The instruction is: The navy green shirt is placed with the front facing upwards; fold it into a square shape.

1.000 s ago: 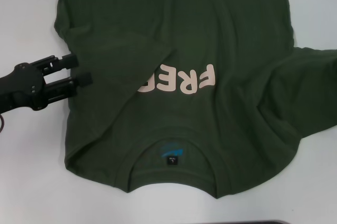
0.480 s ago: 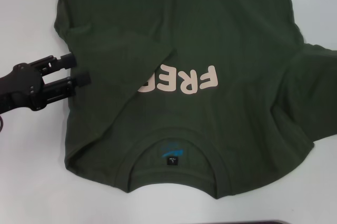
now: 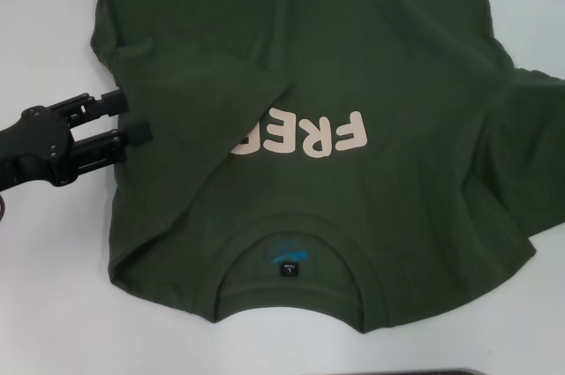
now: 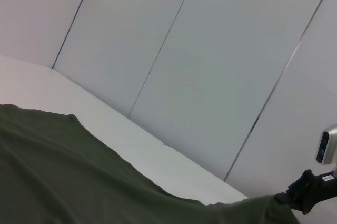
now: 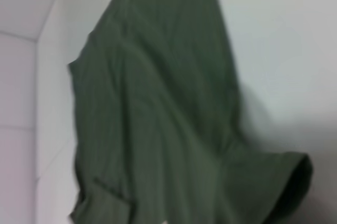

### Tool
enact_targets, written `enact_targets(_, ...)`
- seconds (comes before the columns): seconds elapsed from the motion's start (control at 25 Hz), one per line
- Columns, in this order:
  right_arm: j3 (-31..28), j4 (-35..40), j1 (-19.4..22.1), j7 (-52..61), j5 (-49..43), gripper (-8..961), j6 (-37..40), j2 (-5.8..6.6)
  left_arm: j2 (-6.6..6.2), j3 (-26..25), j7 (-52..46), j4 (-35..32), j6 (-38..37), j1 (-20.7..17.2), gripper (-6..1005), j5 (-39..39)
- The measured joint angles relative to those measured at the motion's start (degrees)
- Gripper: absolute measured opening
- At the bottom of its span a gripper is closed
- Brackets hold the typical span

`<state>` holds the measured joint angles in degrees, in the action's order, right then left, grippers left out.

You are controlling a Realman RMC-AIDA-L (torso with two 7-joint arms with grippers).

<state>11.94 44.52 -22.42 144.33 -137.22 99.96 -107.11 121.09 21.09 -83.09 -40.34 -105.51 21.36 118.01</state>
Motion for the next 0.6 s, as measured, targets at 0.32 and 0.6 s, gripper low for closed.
enact_targets(0.32,0.2,0.0,-0.8,-0.7,4.1,9,6.9,0.1,0.0,-0.6,0.0,0.0,0.0,0.1,720,0.0)
enact_targets(0.6,0.0,0.1,-0.4,-0.3,6.0,8,7.1,0.63,0.0,-1.0,0.0,0.0,0.0,-0.1,721,0.0)
